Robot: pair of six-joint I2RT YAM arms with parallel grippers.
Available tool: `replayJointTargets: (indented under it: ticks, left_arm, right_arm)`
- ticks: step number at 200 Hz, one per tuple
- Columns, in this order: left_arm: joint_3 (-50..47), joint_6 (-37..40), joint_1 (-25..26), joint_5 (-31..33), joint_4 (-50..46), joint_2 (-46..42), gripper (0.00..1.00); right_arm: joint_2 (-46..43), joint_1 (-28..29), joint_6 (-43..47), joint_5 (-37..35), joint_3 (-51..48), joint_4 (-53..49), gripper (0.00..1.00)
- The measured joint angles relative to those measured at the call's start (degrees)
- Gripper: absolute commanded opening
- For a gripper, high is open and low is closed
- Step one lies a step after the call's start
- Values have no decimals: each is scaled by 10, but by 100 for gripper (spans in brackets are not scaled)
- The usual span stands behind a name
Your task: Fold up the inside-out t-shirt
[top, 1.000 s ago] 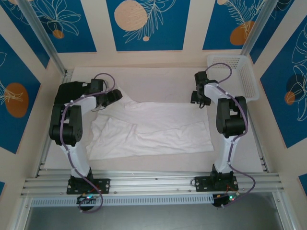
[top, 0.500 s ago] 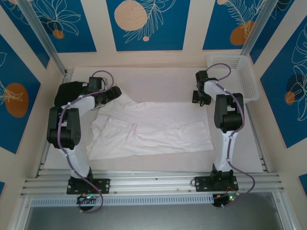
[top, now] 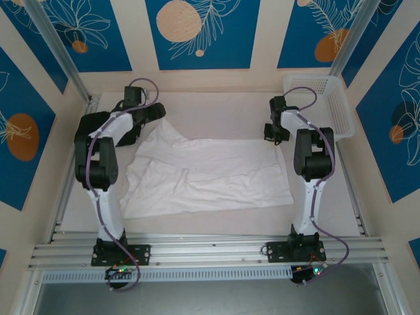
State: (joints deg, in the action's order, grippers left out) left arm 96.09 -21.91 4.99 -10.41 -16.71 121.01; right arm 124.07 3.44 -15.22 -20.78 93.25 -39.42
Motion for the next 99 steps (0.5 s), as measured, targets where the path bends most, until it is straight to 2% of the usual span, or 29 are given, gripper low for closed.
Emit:
replayJointTargets:
  ticks: [64,99]
  left_arm:
    - [241,49,9,7,-144,173,51]
    - [317,61,15,12,-193,227,41]
  right_arm:
    - [-1,0,5,1,-2,9,6]
    - [-1,0,10,2,-3,13,5]
